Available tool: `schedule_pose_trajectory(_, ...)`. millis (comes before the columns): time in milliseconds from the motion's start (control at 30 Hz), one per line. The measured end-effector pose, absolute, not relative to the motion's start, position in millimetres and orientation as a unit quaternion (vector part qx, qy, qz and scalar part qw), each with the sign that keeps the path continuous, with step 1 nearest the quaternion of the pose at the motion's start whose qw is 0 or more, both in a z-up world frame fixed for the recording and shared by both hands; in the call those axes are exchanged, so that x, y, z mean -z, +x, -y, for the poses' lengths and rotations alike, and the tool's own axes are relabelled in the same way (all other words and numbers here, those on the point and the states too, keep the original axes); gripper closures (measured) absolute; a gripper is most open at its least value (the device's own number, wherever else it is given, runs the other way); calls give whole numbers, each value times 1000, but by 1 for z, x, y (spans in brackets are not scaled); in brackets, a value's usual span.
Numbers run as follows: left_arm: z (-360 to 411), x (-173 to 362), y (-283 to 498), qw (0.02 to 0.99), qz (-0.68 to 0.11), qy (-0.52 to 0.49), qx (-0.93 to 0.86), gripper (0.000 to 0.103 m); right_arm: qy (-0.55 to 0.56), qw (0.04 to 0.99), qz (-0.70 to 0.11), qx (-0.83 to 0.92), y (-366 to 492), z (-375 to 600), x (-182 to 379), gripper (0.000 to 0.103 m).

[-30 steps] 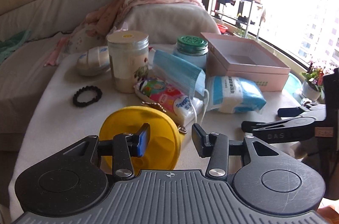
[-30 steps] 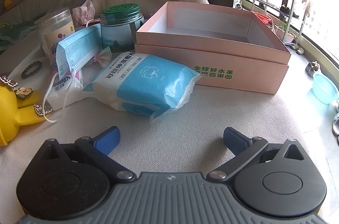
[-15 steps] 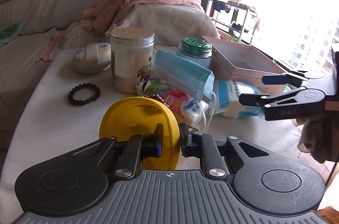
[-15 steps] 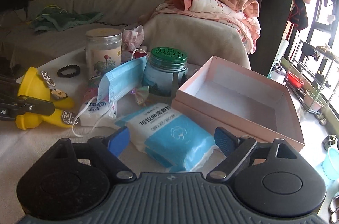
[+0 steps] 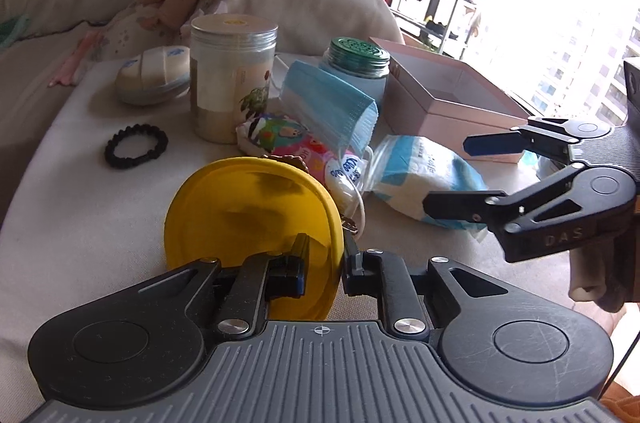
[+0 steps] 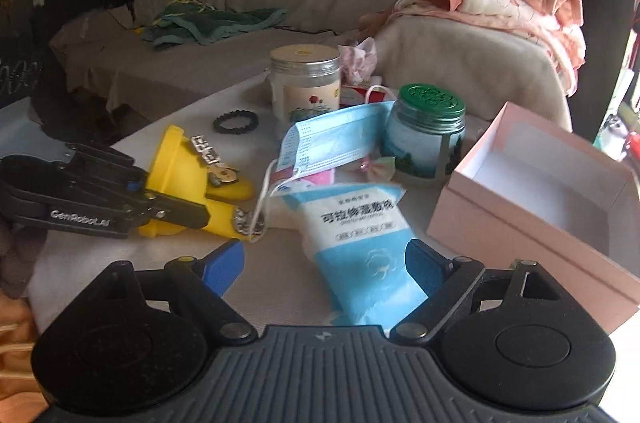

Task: Organize soft objects
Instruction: 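Grasp the blue wet-cotton pack with the right gripper while the left gripper grasps the yellow funnel, then carry the blue pack and yellow funnel with both grippers toward the pink box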

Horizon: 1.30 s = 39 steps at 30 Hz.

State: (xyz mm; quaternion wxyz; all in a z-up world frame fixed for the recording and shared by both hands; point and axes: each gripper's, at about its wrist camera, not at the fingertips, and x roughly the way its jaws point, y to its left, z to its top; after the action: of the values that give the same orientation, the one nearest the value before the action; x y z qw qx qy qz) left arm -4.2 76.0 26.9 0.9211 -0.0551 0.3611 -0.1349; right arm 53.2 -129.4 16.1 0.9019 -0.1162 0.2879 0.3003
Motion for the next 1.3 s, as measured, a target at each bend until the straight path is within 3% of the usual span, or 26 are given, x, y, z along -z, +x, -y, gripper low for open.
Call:
schedule_pose_trajectory(133,-83,-24,0,914,-372,-78,142,82,-111,900,-312,-284,83,121,-6,16)
schedule_pose_trajectory(200,-89,-23,0,911,-372,-102,146,83,-106,890,-339,-286,95,121,-1,37)
schedule_pose_trajectory(300,-86,-32,-16,924,-344,-75,151,89,-106,892,-344,-273,80,126,-7,48)
schedule_pose_trajectory(400,-73,-46,-41,937,-310,-6,161,93,-106,900,-329,-266,46,142,-18,48)
schedule_pose_trajectory(700,-42,-81,-89,939,-259,50,223,95,-87,927,-299,-208,-43,198,-32,48)
schedule_pose_trajectory(900,-49,-80,-95,939,-282,23,198,93,-78,940,-277,-185,-58,205,-29,48)
schedule_pose_trajectory(1300,-65,-64,-55,940,-322,-87,73,89,-83,942,-288,-148,5,170,-4,47)
